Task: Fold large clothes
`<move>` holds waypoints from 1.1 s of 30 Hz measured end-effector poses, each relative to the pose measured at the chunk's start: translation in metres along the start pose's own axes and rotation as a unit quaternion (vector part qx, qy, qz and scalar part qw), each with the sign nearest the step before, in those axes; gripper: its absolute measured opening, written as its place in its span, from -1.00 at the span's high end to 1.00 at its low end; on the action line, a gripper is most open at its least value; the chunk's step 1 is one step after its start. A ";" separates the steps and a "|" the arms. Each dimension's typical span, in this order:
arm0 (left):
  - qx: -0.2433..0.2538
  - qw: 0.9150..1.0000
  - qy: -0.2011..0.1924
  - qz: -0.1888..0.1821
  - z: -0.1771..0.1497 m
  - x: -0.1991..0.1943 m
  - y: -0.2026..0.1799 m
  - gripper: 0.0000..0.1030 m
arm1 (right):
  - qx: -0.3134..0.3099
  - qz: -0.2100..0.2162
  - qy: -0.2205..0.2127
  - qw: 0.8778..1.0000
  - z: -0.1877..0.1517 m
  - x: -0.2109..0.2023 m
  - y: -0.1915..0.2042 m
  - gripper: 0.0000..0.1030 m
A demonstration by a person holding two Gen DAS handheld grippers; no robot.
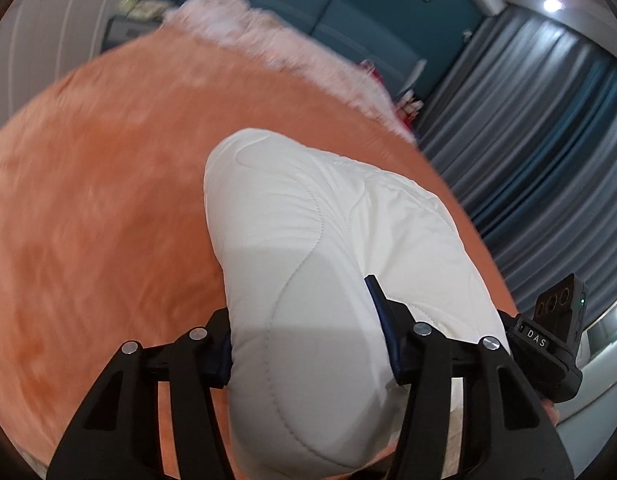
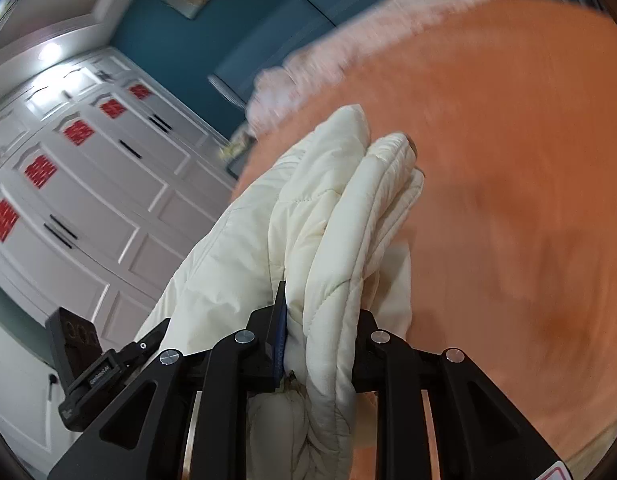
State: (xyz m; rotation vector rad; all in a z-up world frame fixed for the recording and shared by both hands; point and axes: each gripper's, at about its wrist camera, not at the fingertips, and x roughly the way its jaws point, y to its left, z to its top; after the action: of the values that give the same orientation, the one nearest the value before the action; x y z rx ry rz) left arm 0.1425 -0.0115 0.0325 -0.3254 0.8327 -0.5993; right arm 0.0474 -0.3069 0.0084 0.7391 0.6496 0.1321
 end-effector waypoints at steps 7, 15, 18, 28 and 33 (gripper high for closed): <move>0.061 0.995 -0.074 -0.015 0.074 -0.005 -0.026 -0.02 | -0.067 0.030 -0.059 0.996 0.083 0.007 0.041 0.59; 0.078 0.990 -0.114 0.005 0.147 0.044 0.012 -0.02 | -0.104 0.039 -0.066 0.992 0.149 0.100 0.054 0.58; 0.074 0.991 -0.114 0.018 0.156 0.069 0.038 -0.02 | -0.101 0.044 -0.055 0.992 0.158 0.143 0.044 0.58; 0.042 0.995 -0.063 0.061 0.140 0.159 0.127 -0.02 | -0.091 0.021 0.010 0.996 0.133 0.260 -0.001 0.58; 0.036 0.996 -0.052 0.063 0.115 0.172 0.154 -0.09 | -0.094 0.009 0.032 0.995 0.102 0.282 -0.018 0.53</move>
State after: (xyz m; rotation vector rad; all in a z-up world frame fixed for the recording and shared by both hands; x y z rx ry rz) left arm 0.3774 0.0092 -0.0725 -0.2353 0.7235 -0.4881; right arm 0.3312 -0.2861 -0.0886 0.5618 0.6824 0.2313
